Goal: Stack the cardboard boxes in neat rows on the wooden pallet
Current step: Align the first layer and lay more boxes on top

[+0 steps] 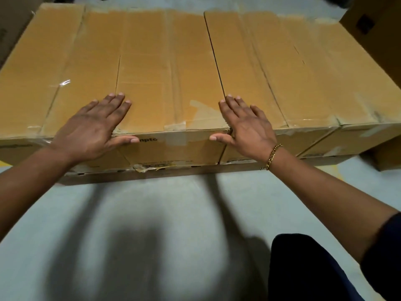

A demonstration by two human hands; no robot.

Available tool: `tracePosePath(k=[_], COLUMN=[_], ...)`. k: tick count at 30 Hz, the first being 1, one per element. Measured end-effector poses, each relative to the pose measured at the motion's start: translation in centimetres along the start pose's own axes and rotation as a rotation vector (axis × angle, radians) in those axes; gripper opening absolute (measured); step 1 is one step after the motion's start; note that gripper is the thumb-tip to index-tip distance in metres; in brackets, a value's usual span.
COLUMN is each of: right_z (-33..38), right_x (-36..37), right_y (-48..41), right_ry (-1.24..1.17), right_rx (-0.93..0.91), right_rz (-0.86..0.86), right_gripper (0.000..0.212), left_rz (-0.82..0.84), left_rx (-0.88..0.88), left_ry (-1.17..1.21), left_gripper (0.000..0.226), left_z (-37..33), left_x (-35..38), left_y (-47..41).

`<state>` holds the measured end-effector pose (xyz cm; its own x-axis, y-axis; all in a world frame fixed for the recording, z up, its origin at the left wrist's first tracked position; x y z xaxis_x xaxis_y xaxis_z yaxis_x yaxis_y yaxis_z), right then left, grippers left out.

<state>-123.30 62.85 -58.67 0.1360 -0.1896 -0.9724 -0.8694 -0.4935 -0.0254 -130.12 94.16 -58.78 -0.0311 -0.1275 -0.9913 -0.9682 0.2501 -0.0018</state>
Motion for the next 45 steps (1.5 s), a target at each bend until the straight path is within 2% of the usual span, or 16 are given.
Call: tracePosePath(k=[9,13,17,20,28,37,41,45], right_z=[0.1,0.1,-1.2,-3.6,-13.3,-29.4,-37.1,-43.4], right_x=[0.4,0.7,-2.0,-6.8,-20.5,-39.8,-45.0,-48.0], right_y=[0.2,0.1,0.9,2.0,9.2,23.6,26.1,24.9], right_ry=[0.0,-0.038,-0.205,-0.289,-0.409,-0.627,-0.645,-0.663], right_rx=[-0.011,-0.05,-0.101,-0.098,-0.075,0.033,0.076,0.152], right_rz=[0.05,0.168,0.315,0.307,0.41,0.47,0.498,0.461], right_gripper=[0.099,0.098,0.098,0.093,0.084,0.078,0.075,0.07], left_rz=[0.089,0.219,0.336,0.309,0.179,0.227,0.149,0.101], left_rx=[-0.042,-0.149,-0.267,-0.33,-0.462,-0.486,-0.482,-0.447], left_ry=[0.013,0.026,0.063,0.15,0.405,0.487,0.557,0.583], left_gripper=[0.106,0.106,0.115,0.12,0.107,0.123,0.112,0.105], left_z=[-0.2,-1.4,-5.2,-9.6,-22.7,-40.2,-45.8,-49.2], left_x=[0.1,0.1,-2.2,-7.1,-22.9,-40.6,-47.0,-50.7], left_y=[0.2,0.8,2.2,2.4,2.0,2.5,0.1,-4.6])
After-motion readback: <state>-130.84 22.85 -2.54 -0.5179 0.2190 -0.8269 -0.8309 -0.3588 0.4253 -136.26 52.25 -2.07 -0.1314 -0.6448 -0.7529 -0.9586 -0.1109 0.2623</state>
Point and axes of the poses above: each hand's wrist, its own y-axis away from the middle knuckle, its own x-axis out of the palm, z = x × y, the point moved 9 cm from there along -y, towards the middle knuckle, and after that the axes turned 10 degrees about y, right-handed, at the moved point
